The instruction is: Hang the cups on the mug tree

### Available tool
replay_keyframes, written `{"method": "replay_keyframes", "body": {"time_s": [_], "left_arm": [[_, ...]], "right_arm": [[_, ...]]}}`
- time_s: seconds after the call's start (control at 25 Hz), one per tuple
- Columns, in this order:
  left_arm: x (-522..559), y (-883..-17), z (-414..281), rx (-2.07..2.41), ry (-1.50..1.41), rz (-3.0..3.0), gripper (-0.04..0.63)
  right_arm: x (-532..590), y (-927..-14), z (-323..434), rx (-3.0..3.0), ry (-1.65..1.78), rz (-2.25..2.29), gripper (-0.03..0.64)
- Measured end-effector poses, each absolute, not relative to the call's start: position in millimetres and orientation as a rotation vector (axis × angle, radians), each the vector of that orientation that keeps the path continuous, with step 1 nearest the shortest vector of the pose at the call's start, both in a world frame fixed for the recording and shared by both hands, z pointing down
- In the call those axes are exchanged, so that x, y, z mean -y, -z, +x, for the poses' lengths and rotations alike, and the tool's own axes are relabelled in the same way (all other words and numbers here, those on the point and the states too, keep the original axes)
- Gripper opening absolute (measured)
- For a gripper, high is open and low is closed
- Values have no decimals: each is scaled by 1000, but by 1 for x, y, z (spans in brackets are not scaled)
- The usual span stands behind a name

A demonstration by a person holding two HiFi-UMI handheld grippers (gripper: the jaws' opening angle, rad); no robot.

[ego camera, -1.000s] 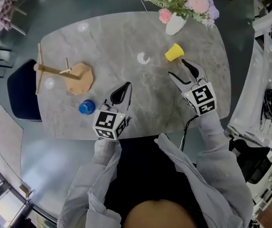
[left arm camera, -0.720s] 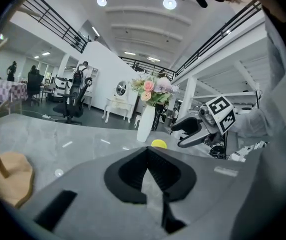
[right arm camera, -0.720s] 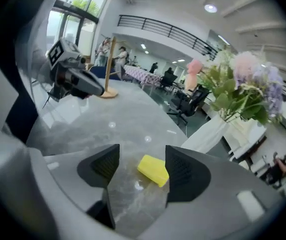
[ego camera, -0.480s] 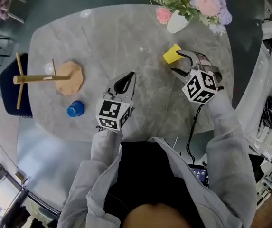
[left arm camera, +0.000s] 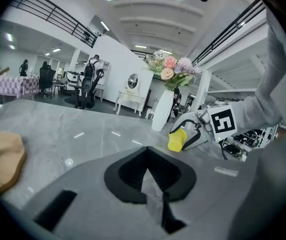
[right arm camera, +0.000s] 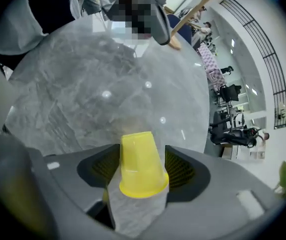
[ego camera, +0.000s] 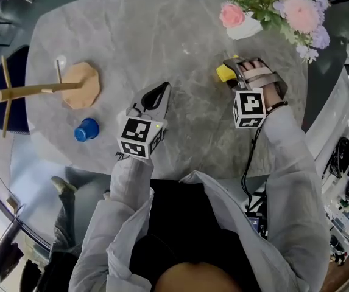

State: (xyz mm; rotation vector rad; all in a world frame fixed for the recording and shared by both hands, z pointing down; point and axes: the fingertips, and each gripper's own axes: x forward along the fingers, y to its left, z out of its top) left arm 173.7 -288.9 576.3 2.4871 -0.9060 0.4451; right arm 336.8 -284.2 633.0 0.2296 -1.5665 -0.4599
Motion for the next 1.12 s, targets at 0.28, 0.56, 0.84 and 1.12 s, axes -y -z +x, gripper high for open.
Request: {"method": "replay_keyframes", "body": {"time_s": [0.28, 0.56, 0.84, 1.12], "left_arm": [[285, -592, 167, 937, -459, 2442, 2], [285, -584, 161, 979, -454, 2448, 3], [277, -540, 142, 1021, -440, 2504, 2], [259, -488, 113, 1089, -373, 2544, 2]], "right_arm": [[288, -644, 336, 1522, 545, 184, 267], [293, -636, 333, 1561, 546, 234, 264], [289, -576, 303, 1751, 424, 465, 264], [279, -511, 268, 2006, 152, 797, 264]]}}
